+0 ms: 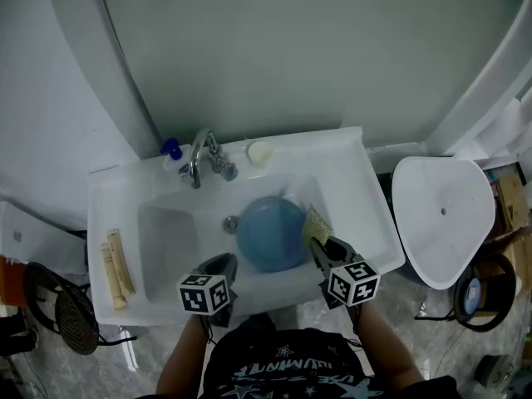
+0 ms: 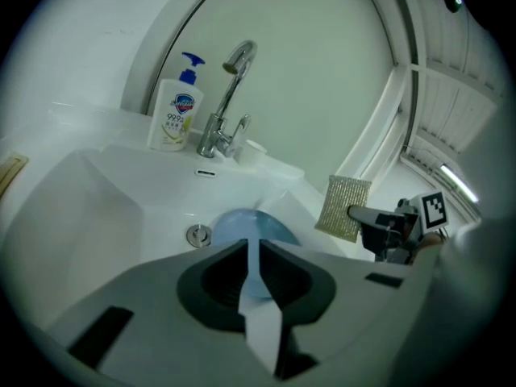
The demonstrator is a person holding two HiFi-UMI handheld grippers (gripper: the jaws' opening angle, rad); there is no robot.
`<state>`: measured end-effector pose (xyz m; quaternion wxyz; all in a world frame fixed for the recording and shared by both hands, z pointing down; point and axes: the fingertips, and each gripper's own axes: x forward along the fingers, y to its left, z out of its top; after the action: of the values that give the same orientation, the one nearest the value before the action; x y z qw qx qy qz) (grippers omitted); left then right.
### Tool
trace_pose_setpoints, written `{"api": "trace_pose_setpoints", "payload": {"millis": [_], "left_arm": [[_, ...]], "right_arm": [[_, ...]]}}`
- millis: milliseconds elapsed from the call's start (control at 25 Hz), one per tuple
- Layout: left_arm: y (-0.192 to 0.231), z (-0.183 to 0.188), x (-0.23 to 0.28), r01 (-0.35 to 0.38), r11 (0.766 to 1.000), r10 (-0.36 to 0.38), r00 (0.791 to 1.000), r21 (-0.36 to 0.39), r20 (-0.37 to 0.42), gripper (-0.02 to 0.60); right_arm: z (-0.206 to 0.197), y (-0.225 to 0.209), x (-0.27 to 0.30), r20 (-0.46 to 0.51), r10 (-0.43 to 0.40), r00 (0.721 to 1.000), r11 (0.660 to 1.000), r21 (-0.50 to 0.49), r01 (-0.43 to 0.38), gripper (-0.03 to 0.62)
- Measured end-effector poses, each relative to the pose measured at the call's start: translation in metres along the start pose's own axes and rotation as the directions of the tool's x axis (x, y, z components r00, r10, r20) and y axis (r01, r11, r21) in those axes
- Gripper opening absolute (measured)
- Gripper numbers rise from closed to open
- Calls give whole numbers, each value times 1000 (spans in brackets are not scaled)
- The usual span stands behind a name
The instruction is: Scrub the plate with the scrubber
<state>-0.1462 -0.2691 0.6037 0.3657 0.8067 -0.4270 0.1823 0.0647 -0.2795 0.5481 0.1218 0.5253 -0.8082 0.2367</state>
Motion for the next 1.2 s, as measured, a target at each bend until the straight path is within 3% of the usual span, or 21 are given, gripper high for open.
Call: {"api": "trace_pose_setpoints", "payload": {"millis": [360,400,480,680,1040,1200], "left_arm": [[22,-9,37,32,999,-36,993,-38,-110,25],[25,-12,42,33,998,-39,992,-49,-124,45],[31,-18,53,41,996,-52,986,-78,-155,166],[39,-31,74,43,992,-68,974,-118,-216,204],[49,-54,107,39,985,-88,951,-169,-296,225],[51,-62,118,34,972,-107,945,-232,-310,224]], "right_arm": [[1,-1,19,-25,-34,999,999,18,35,71],[1,-2,20,-28,-36,999,999,19,37,71],[0,-3,23,-34,-43,998,999,24,44,71],[-5,-9,29,-55,-67,996,997,39,69,71],[-15,-9,43,-90,-80,993,994,66,86,71],[-17,-10,44,-97,-85,992,993,76,93,71]]}}
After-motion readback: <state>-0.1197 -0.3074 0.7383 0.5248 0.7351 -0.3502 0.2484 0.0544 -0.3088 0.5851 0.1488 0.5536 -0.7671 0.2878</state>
